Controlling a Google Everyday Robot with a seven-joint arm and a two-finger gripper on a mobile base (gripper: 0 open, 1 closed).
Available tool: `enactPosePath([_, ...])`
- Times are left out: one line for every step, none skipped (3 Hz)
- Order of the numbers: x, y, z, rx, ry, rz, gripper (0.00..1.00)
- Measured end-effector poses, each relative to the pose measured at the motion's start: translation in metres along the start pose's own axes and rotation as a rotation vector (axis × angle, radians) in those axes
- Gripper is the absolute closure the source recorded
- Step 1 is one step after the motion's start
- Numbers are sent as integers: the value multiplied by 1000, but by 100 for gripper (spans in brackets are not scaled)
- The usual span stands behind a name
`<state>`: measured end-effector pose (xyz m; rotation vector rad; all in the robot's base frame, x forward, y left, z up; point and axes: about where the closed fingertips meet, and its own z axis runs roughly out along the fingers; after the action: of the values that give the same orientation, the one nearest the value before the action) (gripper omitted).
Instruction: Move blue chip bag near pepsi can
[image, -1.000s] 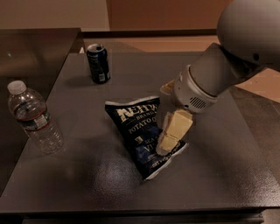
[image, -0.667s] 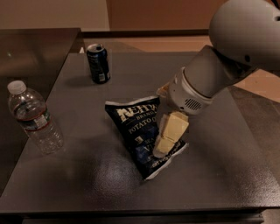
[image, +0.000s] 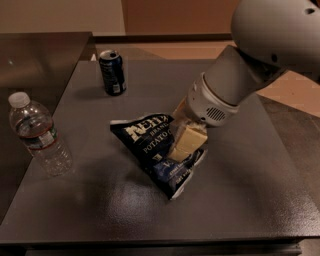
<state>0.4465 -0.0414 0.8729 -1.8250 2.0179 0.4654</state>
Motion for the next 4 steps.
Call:
enactPosePath([-8, -11, -11, 20, 0, 0, 64])
enactPosePath([-15, -39, -28, 76, 2, 22, 88])
enactPosePath([-17, -78, -44, 141, 16, 49, 100])
enactPosePath([-15, -114, -56, 191, 25, 73, 100])
